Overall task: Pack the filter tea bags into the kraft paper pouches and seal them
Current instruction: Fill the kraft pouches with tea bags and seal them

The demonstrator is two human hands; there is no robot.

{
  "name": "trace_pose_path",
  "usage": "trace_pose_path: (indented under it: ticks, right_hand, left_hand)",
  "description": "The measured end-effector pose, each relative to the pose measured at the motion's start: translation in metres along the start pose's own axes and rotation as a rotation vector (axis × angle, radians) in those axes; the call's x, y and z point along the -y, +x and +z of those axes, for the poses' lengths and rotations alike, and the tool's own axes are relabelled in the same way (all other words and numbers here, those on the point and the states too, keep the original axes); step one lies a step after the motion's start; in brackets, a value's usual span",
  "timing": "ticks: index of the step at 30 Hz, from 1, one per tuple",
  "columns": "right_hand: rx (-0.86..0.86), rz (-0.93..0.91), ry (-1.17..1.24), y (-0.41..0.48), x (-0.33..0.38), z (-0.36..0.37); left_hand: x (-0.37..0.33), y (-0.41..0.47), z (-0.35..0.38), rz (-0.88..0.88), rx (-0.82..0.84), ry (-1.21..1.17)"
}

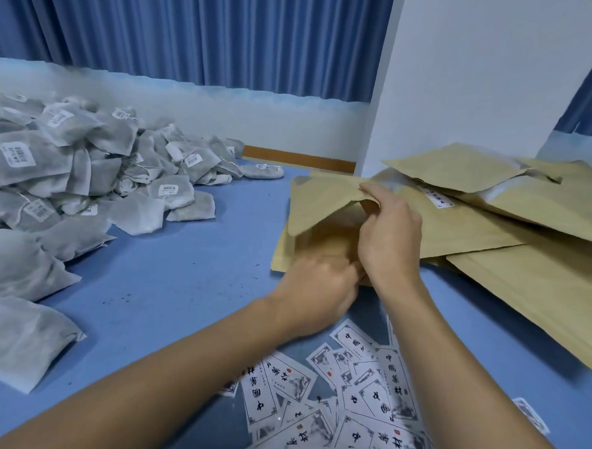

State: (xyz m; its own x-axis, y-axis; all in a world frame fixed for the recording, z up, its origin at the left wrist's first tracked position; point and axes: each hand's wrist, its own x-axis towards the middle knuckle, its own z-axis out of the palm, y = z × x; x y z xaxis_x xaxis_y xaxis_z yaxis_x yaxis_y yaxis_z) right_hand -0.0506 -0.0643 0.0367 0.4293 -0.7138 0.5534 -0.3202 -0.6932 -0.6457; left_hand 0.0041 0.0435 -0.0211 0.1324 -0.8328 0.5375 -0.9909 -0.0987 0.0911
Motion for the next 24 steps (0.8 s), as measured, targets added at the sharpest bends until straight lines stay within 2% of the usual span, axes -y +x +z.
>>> trace_pose_path:
  ticks: [2,3,4,6,8,12,15,21,24]
  right_hand:
    - [0.016,-0.058,-0.032,0.002,-0.001,-0.001]
    - [0.032,-0.077,-0.061,0.002,-0.001,-0.001]
    - [0.052,-0.094,-0.098,0.001,0.001,-0.001]
    - [0.1,-0.118,-0.162,-0.001,0.003,-0.002]
    - [0.121,-0.132,-0.188,0.0,0.005,-0.003]
    - [0.136,-0.111,-0.235,0.0,0.005,-0.002]
    - [0.161,-0.1,-0.254,0.0,0.001,-0.003]
    - [0.163,-0.084,-0.247,0.0,-0.002,0.0]
    - [0.161,-0.065,-0.234,0.002,-0.005,0.001]
  left_hand:
    - [-0.006,-0.022,-0.004,0.153,-0.136,-0.147]
    - [-0.007,-0.032,-0.005,0.207,-0.15,-0.21]
    - [-0.009,-0.04,-0.005,0.226,-0.077,-0.266]
    - [-0.015,-0.048,-0.006,0.131,0.247,-0.314]
    - [-0.016,-0.048,-0.005,-0.037,0.418,-0.335]
    - [-0.011,-0.037,-0.009,-0.2,0.456,-0.212]
    - [-0.009,-0.031,-0.011,-0.322,0.501,-0.276]
    - [-0.006,-0.029,-0.017,-0.421,0.61,-0.377]
    - [-0.002,-0.029,-0.024,-0.492,0.568,-0.493]
